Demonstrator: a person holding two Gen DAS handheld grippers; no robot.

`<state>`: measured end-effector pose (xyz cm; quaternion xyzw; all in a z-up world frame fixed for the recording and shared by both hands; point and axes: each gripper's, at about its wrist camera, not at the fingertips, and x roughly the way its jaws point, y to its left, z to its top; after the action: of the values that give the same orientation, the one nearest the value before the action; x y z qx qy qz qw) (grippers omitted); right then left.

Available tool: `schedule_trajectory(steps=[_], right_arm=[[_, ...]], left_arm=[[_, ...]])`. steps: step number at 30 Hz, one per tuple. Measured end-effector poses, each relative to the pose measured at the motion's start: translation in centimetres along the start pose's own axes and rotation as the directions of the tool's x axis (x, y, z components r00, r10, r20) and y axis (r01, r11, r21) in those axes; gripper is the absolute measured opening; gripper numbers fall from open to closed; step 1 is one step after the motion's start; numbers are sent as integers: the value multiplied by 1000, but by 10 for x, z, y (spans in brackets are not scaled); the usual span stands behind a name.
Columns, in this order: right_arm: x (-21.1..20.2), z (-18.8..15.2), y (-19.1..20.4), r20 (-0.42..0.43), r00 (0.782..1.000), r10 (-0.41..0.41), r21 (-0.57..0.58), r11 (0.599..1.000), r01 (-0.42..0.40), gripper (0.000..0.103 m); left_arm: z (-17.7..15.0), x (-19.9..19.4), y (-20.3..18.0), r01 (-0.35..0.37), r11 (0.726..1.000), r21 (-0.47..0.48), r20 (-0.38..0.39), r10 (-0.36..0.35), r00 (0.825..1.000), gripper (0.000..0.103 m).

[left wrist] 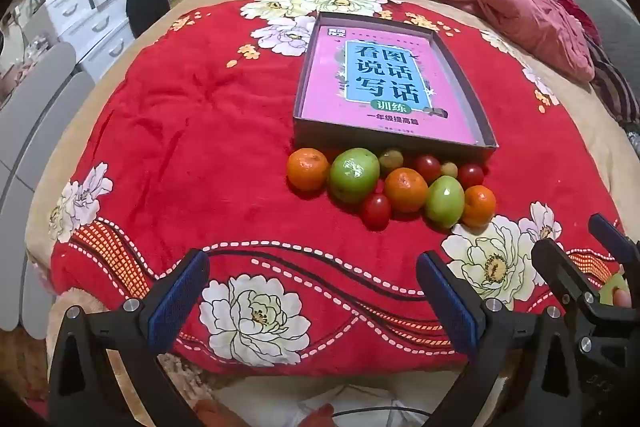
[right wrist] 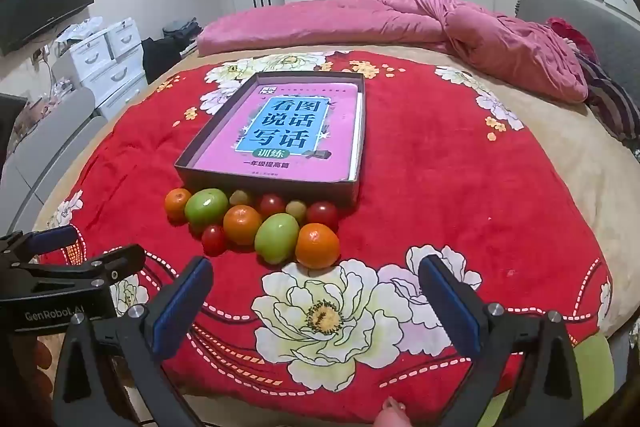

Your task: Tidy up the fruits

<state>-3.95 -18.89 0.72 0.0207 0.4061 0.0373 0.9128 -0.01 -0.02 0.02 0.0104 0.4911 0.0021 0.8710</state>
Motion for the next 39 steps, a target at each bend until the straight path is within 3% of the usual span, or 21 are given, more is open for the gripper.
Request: schedule_trajectory(steps=[9,13,39], right_arm=[[2,1,-1,-11,1000,-13,4,1000,13,103],[2,2,-2,-9,1000,-10,6,1000,10,103],[4,-1,-1,-16,1000,-21,5,1000,21,103]], left_arm=[[-7,3,-16,0,1000,-17,7,0,1000,103],[-1,-1,-2,42,999,-7,3,-42,999,103],[-2,1,-3,44,999,-10,-2,-44,999,103]])
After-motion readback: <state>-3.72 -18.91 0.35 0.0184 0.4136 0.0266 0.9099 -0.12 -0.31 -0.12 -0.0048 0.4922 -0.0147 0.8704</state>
